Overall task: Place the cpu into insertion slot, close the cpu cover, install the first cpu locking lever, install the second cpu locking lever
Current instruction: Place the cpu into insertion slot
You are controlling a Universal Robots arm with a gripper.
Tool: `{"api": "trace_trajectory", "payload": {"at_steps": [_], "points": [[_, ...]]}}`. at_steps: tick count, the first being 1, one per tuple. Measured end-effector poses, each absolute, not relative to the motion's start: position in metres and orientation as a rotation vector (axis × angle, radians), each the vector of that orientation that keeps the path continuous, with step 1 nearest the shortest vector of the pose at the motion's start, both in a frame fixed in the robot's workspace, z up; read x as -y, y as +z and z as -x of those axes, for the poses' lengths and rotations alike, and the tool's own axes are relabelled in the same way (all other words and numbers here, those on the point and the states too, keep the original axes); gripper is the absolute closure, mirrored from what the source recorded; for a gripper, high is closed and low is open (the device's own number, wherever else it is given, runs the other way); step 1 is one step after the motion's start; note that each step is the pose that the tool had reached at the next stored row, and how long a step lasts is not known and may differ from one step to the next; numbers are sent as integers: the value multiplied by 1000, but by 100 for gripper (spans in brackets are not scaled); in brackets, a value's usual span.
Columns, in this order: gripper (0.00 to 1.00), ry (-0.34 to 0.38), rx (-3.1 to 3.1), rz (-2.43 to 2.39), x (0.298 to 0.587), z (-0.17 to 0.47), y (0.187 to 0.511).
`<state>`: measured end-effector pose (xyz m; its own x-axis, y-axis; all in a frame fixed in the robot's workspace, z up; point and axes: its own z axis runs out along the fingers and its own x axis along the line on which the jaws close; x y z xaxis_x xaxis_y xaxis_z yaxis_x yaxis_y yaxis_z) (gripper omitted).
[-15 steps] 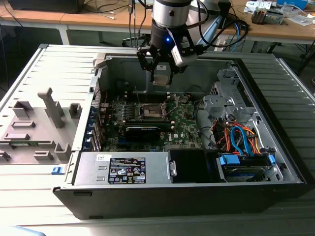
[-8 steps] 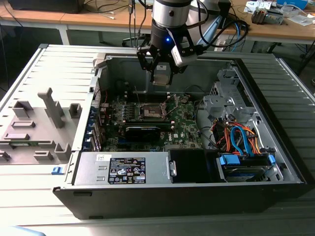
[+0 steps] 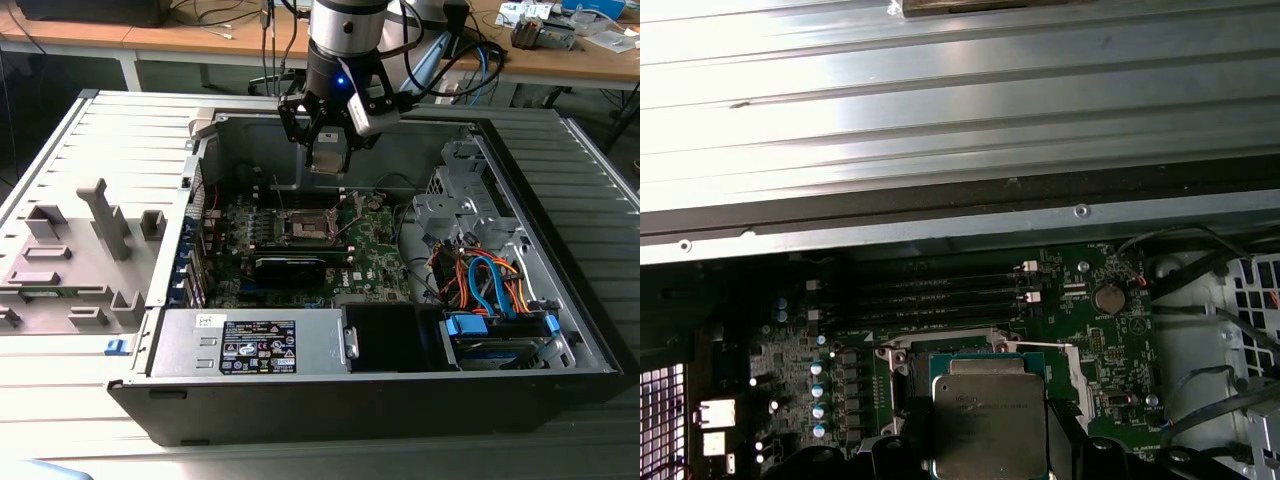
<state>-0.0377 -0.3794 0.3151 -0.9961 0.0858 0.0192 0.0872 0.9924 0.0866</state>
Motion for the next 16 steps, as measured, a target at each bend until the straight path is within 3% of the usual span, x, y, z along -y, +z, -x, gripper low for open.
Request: {"api": "trace_trajectory", "payload": {"at_steps": [16], "points": [[45, -136, 3120, 157, 379, 38, 315]]}}
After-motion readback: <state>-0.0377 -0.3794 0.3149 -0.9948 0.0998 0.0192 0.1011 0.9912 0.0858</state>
